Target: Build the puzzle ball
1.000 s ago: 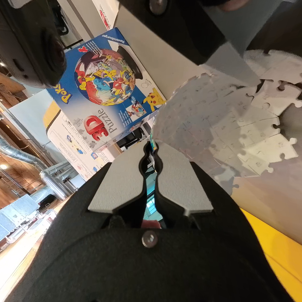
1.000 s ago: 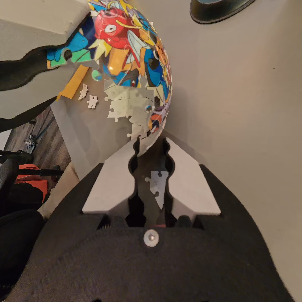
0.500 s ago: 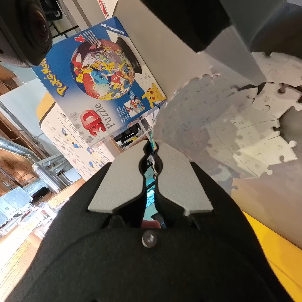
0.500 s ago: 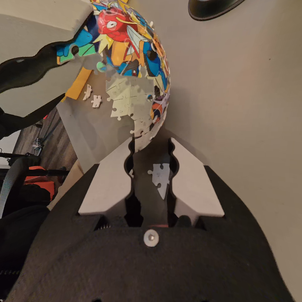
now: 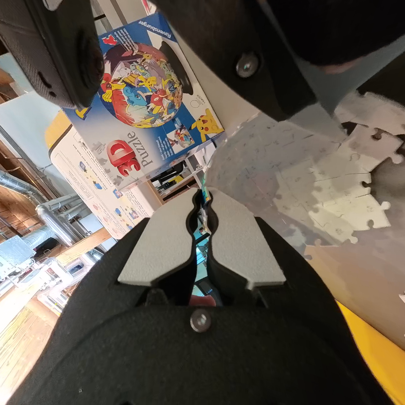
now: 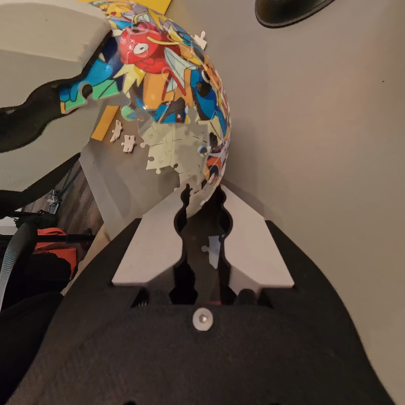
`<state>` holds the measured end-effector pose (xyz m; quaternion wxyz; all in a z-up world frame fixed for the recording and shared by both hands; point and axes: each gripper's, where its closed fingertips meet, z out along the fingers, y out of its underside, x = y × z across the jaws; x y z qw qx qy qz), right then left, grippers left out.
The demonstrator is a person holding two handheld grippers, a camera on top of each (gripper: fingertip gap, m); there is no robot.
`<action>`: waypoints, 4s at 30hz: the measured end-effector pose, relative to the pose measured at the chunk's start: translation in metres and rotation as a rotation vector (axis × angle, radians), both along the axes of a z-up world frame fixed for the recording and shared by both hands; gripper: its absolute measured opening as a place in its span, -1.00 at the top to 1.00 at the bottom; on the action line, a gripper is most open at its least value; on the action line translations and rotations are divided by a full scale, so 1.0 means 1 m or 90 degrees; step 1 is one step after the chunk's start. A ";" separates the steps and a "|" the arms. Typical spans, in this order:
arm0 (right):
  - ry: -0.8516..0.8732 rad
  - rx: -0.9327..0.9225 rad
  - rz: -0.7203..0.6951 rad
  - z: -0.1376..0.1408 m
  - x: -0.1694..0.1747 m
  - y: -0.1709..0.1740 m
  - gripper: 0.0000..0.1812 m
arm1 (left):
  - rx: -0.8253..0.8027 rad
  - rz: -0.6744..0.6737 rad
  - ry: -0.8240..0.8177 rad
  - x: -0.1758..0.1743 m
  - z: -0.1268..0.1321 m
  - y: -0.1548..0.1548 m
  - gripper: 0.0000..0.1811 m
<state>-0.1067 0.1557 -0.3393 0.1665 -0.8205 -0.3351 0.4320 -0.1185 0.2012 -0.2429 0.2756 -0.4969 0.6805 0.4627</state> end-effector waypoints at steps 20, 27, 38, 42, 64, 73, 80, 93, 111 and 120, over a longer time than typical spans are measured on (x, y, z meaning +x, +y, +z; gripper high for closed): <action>0.010 -0.047 -0.033 -0.002 -0.014 0.004 0.83 | 0.023 0.030 -0.038 -0.005 0.002 -0.004 0.97; 0.005 -0.038 -0.039 -0.004 -0.018 0.007 0.89 | 0.028 0.042 -0.048 -0.008 0.002 -0.005 0.97; 0.002 -0.040 -0.045 -0.004 -0.020 0.011 0.93 | 0.030 0.055 -0.056 -0.012 0.002 -0.005 0.97; 0.016 -0.050 -0.047 0.001 -0.023 0.009 0.73 | 0.031 0.061 -0.067 -0.013 0.002 -0.006 0.97; 0.013 -0.060 -0.062 -0.004 -0.029 0.010 0.87 | 0.043 0.087 -0.107 -0.013 0.002 -0.010 0.96; 0.010 -0.052 -0.060 -0.005 -0.029 0.010 0.95 | 0.047 0.090 -0.110 -0.014 0.002 -0.012 0.96; 0.008 -0.041 -0.060 -0.005 -0.029 0.010 0.94 | 0.049 0.090 -0.111 -0.015 0.002 -0.014 0.96; 0.005 -0.029 -0.054 -0.006 -0.028 0.010 0.94 | 0.052 0.077 -0.122 -0.015 0.009 -0.016 0.91; 0.009 -0.036 -0.053 -0.006 -0.028 0.010 0.94 | -0.114 0.125 -0.484 0.027 0.048 -0.100 0.90; 0.010 -0.036 -0.051 -0.006 -0.028 0.010 0.94 | -0.140 0.401 -0.658 -0.007 -0.056 -0.077 0.97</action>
